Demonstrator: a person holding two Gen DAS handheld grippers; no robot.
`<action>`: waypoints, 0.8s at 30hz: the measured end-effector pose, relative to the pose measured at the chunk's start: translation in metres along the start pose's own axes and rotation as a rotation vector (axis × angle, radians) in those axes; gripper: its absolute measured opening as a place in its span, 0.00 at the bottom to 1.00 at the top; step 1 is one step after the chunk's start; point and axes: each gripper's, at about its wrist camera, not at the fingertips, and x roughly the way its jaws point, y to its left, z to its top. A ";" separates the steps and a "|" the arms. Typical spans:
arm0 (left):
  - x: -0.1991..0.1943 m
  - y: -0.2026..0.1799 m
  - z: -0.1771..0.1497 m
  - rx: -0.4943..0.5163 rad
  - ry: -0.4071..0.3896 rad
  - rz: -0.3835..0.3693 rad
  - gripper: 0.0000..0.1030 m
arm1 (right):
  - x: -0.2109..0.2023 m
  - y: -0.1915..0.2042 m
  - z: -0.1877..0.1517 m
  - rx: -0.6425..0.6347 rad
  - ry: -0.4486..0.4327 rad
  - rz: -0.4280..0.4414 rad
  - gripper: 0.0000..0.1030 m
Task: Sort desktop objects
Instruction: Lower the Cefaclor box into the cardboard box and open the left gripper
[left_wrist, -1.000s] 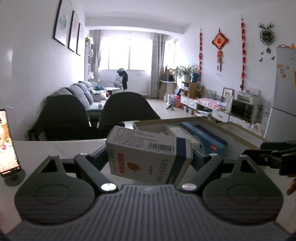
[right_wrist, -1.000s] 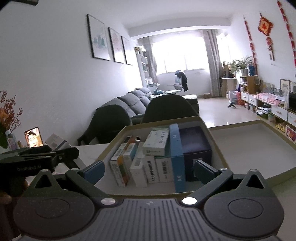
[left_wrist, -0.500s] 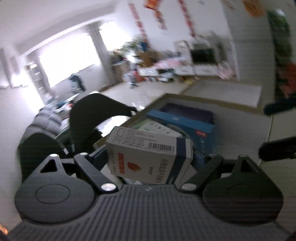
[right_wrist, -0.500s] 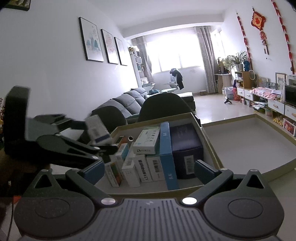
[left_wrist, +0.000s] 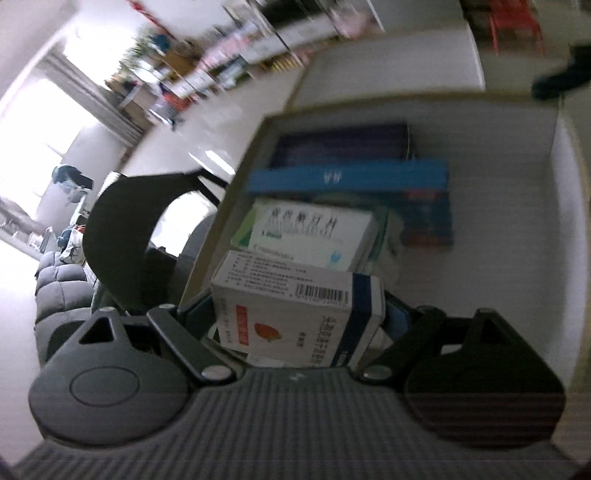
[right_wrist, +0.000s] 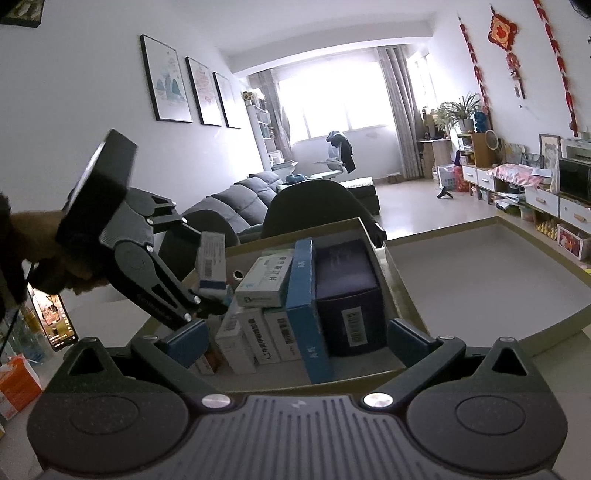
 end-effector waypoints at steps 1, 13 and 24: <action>0.000 0.004 0.004 0.008 0.014 -0.010 0.87 | 0.000 -0.002 0.000 0.003 -0.001 -0.001 1.00; 0.022 0.021 0.035 0.124 0.206 -0.060 0.88 | 0.000 -0.007 0.004 0.015 -0.007 0.021 1.00; 0.015 0.022 0.034 0.108 0.181 -0.007 0.91 | -0.002 -0.005 0.005 0.008 -0.010 0.014 1.00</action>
